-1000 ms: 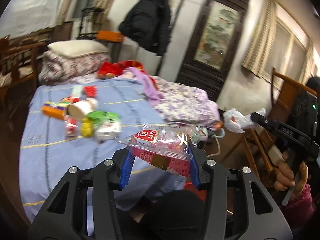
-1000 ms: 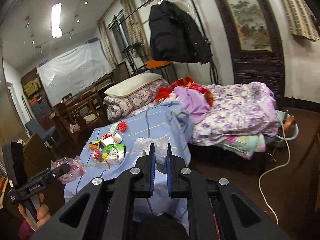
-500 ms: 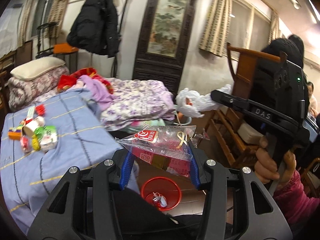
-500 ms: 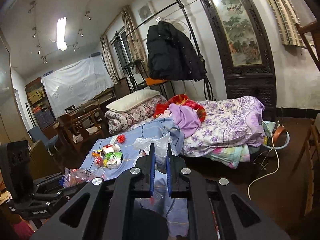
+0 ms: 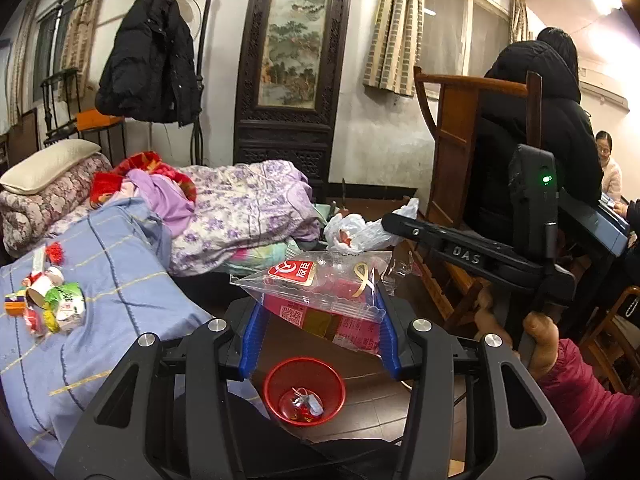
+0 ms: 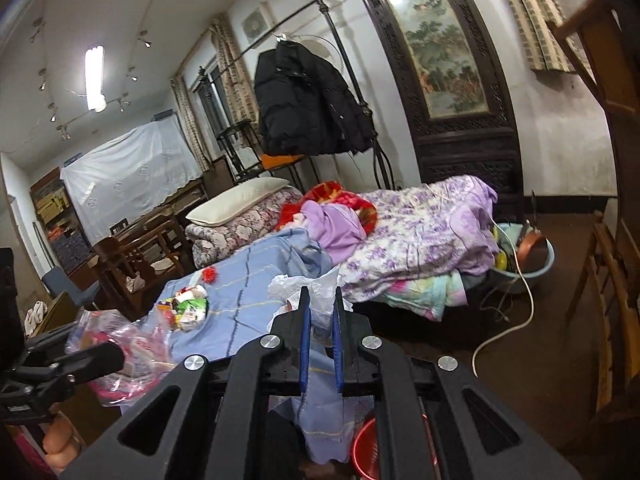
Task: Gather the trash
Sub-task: 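Carry both items to the red wastebasket and open both tools to drop them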
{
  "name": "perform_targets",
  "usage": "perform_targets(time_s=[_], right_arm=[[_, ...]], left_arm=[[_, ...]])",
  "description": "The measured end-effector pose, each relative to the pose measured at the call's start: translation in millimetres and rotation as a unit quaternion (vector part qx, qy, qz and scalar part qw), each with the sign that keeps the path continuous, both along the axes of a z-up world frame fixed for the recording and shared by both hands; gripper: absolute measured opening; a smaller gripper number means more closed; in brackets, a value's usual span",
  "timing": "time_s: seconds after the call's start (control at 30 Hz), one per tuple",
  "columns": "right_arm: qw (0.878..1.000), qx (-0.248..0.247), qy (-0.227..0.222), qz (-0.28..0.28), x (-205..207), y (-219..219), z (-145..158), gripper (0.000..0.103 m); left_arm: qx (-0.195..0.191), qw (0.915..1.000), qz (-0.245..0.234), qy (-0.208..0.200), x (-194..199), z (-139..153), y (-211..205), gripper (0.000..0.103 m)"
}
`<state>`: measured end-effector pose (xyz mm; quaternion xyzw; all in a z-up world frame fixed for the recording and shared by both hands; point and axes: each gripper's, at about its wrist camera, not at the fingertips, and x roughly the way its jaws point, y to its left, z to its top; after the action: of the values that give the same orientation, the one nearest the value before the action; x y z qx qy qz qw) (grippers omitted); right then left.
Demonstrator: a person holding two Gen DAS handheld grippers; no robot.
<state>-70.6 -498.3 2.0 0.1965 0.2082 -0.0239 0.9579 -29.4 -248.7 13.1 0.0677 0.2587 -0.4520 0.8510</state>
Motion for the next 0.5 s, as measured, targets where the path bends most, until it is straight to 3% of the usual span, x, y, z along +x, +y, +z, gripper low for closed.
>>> perform_targets(time_s=[0.33, 0.5], right_arm=[[0.997, 0.036, 0.06, -0.013, 20.2, -21.8, -55.7, 0.01], [0.991, 0.06, 0.118, -0.008, 39.1, -29.7, -109.4, 0.01]], left_arm=[[0.018, 0.9981, -0.005, 0.058, 31.1, -40.1, -19.2, 0.047], [0.033, 0.9956, 0.003, 0.088, 52.3, -68.5, -25.5, 0.047]])
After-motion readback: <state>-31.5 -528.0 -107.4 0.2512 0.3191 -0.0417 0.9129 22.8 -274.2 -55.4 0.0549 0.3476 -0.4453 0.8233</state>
